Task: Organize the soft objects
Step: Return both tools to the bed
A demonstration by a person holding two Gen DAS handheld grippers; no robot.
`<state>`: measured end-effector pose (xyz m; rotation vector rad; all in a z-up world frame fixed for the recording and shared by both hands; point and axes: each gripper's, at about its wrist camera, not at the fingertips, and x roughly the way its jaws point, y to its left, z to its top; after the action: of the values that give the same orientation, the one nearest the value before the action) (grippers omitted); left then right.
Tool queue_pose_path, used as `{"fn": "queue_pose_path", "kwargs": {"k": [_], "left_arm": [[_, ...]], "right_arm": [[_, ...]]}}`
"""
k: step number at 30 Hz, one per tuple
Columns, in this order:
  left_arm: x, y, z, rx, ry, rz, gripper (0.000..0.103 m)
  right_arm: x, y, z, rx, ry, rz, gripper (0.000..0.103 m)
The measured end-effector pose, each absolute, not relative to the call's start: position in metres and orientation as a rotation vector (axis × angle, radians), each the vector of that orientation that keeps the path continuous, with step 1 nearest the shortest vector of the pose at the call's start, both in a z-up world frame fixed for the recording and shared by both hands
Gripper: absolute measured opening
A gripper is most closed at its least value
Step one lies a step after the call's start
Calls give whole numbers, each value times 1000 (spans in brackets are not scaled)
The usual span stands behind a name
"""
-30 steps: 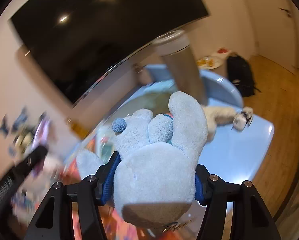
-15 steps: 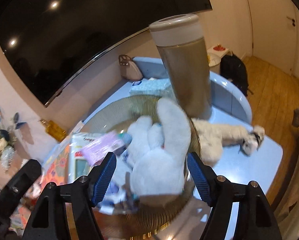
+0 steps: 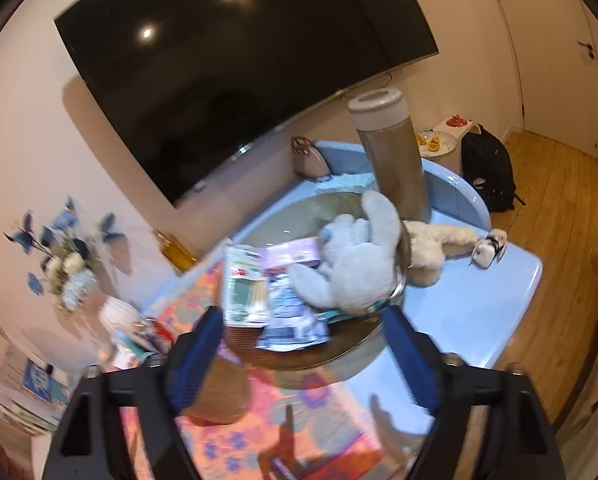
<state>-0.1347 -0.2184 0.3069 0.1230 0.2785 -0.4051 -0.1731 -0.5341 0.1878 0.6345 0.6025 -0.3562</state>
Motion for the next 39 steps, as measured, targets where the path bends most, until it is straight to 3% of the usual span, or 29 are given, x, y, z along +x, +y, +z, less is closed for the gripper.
{"fn": "queue_pose_path", "kwargs": {"k": [6,8,10,11,18,23,32,39], "left_arm": [[-146,-138,300,132,285,-268,82],[-142,-115,284,141,325,-244,87],[-137,-97,267,137,371,-243,101],[-132,-86,253,129,391,-233,103],[-83,-15,137,29,587,-57,102],[-70,0,70,41,707,-15,102],[-40,18,32,-9,813,-10,102],[-33,37,20,-129,868,34,102]], "right_arm": [[-175,-481,190,689,586,-273,90],[-175,-462,184,700,602,-251,90],[-170,-435,174,698,636,-202,90],[-165,-421,170,671,662,-167,90],[-135,-310,162,329,733,-41,90],[-105,-259,137,234,807,67,90],[-49,-207,67,93,844,135,90],[-44,-218,58,177,803,154,92]]}}
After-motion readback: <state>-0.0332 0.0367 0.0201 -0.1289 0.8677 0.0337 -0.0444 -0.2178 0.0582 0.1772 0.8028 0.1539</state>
